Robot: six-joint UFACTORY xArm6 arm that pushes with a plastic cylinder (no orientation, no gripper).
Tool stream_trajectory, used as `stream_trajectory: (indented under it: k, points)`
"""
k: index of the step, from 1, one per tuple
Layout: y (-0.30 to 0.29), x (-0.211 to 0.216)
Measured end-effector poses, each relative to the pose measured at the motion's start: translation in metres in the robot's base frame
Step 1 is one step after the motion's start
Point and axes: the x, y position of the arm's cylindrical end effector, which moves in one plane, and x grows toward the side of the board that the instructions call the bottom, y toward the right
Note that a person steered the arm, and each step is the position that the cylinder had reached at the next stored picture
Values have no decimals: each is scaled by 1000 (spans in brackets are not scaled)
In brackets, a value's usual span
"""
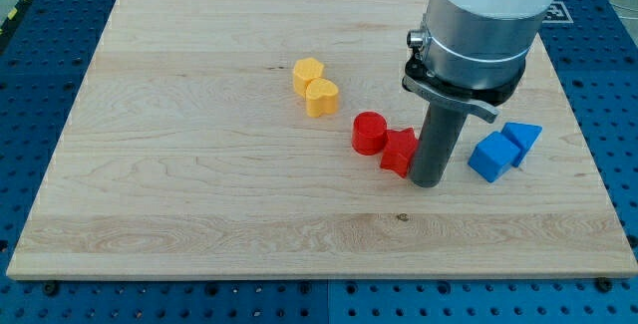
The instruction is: Slightly move the red star towards up
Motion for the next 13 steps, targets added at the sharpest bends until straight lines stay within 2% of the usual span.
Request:
stream_trajectory:
  k: [2,3,8,11,12,13]
  points:
    - [-35,26]
    - [-59,19]
    - [-18,-3]
    - [-17,-16]
    - [-17,-39]
    - [-17,-42]
